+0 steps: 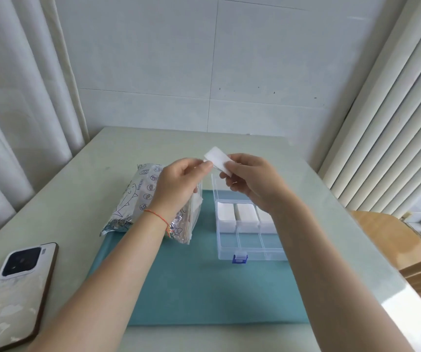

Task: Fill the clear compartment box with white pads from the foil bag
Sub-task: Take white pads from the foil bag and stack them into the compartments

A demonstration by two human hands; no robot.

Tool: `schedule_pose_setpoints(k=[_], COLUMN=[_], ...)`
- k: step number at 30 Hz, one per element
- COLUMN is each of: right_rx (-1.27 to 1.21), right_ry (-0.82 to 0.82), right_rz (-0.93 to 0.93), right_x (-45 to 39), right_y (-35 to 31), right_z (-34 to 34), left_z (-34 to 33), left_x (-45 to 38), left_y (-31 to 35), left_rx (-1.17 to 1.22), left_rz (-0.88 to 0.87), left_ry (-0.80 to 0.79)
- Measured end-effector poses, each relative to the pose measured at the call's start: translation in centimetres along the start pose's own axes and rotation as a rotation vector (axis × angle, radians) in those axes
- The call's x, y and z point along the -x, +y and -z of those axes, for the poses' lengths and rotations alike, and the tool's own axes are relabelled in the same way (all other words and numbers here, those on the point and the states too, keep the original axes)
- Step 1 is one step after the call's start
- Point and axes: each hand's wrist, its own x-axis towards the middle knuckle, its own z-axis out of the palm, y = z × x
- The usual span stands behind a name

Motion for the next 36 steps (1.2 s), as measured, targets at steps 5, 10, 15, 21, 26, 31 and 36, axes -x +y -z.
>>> schedule_pose_setpoints(k=[5,10,15,21,26,31,36], right_rx=[-0.228,0.162,0.775,0.997,1.101,1.114,1.086], right_ry=[-0.031,-0.065,0.055,-0.241,-0.211,-0.205,-0.193], right_rz=[0.012,0.010,0.190,0.297,0.356,0.407,0.345], right_x=[0.2,0.1,1.0,2.1,1.9,1.8,1.8], right_y=[0.4,0.6,-0.5,-0.1,0.9,1.0,1.1], right_z=[-0.8,-1.5,0.6,-1.5,-2.7,-2.9,-3.0], left_z=[-2.1,-3.3,-2.2,-2.0,-1.8,-1.6,-1.5], left_x=[-0.2,-0.7,-1.3,-0.6,-0.5,-1.0,-1.1], left_y=[1.6,1.3,0.9,0.9,0.8,-0.5,-0.5], left_rx=[0.295,0.666,0.781,0.771,0.746,0.775,0.729], left_rz=[0.135,0.410,0.605,0.741,0.760,0.767,0.780], left_ry=[-0.159,-0.106,-0.077,-0.293,-0.304,-0.348,-0.334])
